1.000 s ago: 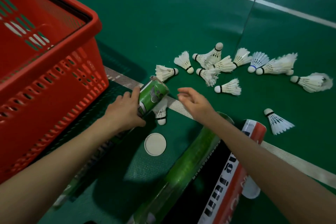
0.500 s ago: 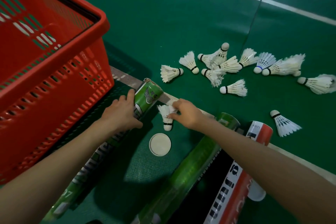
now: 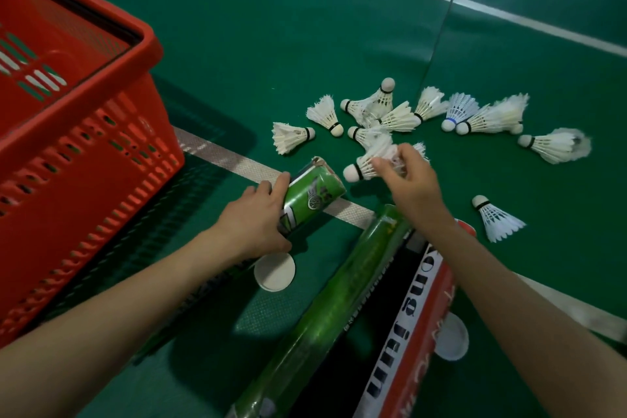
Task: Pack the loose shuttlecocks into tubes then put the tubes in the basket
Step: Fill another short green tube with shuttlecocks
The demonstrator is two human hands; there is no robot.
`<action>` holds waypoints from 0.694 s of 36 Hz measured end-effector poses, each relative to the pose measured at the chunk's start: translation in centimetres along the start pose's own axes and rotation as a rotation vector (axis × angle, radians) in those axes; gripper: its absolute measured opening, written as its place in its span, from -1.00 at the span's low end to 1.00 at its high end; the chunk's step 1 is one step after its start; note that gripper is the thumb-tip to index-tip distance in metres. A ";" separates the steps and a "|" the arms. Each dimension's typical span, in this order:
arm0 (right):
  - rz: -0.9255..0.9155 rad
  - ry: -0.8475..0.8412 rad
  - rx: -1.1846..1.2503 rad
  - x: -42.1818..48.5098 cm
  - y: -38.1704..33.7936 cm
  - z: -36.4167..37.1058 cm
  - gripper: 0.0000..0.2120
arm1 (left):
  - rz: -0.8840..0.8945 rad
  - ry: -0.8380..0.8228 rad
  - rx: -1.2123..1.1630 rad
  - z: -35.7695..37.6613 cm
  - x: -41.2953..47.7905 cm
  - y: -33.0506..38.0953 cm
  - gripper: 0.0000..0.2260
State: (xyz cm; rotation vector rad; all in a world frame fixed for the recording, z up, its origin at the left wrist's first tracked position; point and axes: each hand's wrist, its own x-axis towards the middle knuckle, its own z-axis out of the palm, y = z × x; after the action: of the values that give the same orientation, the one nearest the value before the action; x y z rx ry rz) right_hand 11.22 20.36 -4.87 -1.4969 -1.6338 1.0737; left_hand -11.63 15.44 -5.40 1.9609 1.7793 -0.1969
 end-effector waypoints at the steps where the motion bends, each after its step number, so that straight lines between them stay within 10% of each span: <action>1: -0.001 -0.020 0.002 -0.2 -0.3 0.0 -0.88 | 0.011 0.005 0.002 -0.1 0.0 0.3 -0.03; 19: 0.162 -0.277 0.210 -1.1 -1.5 1.9 -0.45 | 0.111 0.037 0.034 -0.3 0.5 3.2 -0.05; 25: 0.138 -0.257 0.218 1.4 -1.3 2.2 -0.65 | 0.042 0.027 0.014 -0.7 2.9 2.4 -0.05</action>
State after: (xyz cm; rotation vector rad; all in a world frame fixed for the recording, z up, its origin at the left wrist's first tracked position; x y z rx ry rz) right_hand 8.54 21.43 -4.77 -1.3882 -1.5379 1.5220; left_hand -9.01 18.25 -5.39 2.0176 1.7566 -0.1699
